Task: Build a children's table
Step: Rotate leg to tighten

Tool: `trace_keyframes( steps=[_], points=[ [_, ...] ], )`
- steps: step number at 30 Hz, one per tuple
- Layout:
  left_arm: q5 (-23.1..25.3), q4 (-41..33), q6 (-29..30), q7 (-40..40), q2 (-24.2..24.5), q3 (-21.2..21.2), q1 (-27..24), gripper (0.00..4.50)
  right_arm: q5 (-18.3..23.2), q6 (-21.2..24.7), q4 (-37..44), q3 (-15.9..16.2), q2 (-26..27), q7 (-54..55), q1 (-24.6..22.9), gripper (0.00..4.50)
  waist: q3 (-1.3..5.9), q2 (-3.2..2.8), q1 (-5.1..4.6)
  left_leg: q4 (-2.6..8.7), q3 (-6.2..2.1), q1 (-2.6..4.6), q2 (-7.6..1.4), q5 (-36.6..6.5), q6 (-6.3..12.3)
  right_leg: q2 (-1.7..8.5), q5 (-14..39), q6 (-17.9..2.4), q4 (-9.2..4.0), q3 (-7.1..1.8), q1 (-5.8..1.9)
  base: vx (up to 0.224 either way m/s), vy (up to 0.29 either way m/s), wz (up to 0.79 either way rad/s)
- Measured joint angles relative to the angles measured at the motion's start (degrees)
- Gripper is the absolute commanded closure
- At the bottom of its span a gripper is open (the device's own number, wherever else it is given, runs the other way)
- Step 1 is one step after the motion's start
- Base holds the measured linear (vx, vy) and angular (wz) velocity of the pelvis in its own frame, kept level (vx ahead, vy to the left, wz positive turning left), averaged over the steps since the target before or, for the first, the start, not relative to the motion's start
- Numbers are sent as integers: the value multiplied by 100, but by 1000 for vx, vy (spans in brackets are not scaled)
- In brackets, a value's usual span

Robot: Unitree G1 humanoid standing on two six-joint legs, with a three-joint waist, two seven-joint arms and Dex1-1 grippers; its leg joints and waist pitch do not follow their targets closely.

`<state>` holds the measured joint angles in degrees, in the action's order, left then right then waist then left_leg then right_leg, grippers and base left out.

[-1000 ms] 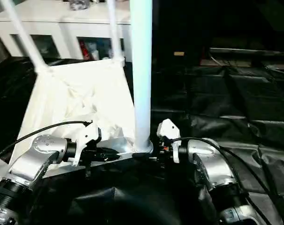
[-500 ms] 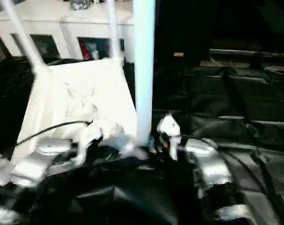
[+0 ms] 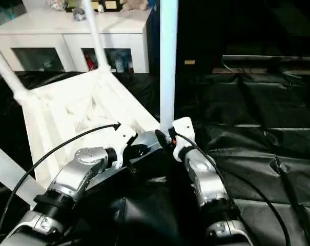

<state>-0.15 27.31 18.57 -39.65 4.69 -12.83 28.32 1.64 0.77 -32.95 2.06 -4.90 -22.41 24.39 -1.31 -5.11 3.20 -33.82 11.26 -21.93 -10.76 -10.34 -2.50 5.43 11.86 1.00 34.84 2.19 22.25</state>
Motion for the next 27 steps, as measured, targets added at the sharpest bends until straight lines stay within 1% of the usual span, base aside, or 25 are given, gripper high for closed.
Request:
trace_keyframes(
  steps=[3,6,9,10,12,13,16,18,21,22,24,25,27],
  points=[
    [-8,-13,-43,-148,71,2,-1,450,15,0,27,0,-71,-258,-1,83,-3,5,-5,2,0,-3,-1,0,0,0,-8,-13,0,2,1,0,0,0],
    [-40,-141,-131,-451,296,-8,-54,450,160,17,96,61,-334,-993,-11,83,-24,37,5,13,0,-12,-4,0,0,-1,-9,-14,0,6,12,0,0,0],
    [-236,-479,-161,-1146,809,-60,-252,450,460,54,409,309,-940,-2285,-164,83,-50,77,22,23,1,-22,-13,0,0,-5,-6,-8,7,13,25,0,0,0],
    [-266,-609,-181,-1391,956,-58,-331,450,571,134,531,318,-1050,-2664,-215,83,-61,95,27,21,1,-25,-21,1,0,-13,-5,-6,8,13,32,0,0,0],
    [-328,-716,-200,-1689,1139,-65,-386,450,713,238,637,359,-1220,-3111,-230,83,-69,109,31,19,5,-42,-21,1,1,-13,-5,-6,11,12,52,0,0,0],
    [-429,-840,-202,-1943,1328,-66,-463,450,797,314,744,443,-1351,-3468,-237,83,-77,122,34,14,6,-55,-23,3,3,-14,-5,-7,14,10,67,0,0,0],
    [-507,-1002,-202,-2306,1544,-89,-556,450,875,336,803,549,-1420,-3881,-238,83,-87,155,41,-3,9,-68,-25,19,29,-15,0,-11,12,9,73,0,0,0],
    [-526,-1107,-201,-2446,1635,-113,-601,450,874,264,802,627,-1434,-4013,-234,83,-93,167,65,-10,11,-83,-24,18,29,-10,0,-11,9,9,79,0,0,0],
    [-554,-1171,-199,-2606,1743,-165,-623,450,875,172,802,733,-1454,-4198,-219,83,-100,191,147,-25,15,-94,-22,17,32,-5,-1,-13,11,7,83,0,0,0],
    [-554,-1209,-198,-2639,1758,-175,-634,450,875,142,800,753,-1467,-4270,-214,83,-106,209,178,-29,14,-94,-23,17,32,-5,-1,-13,14,7,83,0,0,0],
    [-557,-1260,-183,-2658,1779,-181,-649,450,875,121,773,763,-1441,-4361,-186,83,-116,226,194,-32,15,-94,-24,18,31,-5,-2,-14,18,7,83,0,0,0],
    [-562,-1268,-164,-2672,1782,-185,-649,450,875,109,754,770,-1423,-4396,-171,108,-118,228,197,-33,15,-94,-24,14,24,-5,-3,-15,19,7,83,0,0,0],
    [-569,-1287,-152,-2700,1777,-193,-660,450,875,108,744,784,-1412,-4409,-171,118,-118,228,197,-34,15,-94,-24,6,12,-5,-4,-16,19,6,82,0,0,0]
  ],
)
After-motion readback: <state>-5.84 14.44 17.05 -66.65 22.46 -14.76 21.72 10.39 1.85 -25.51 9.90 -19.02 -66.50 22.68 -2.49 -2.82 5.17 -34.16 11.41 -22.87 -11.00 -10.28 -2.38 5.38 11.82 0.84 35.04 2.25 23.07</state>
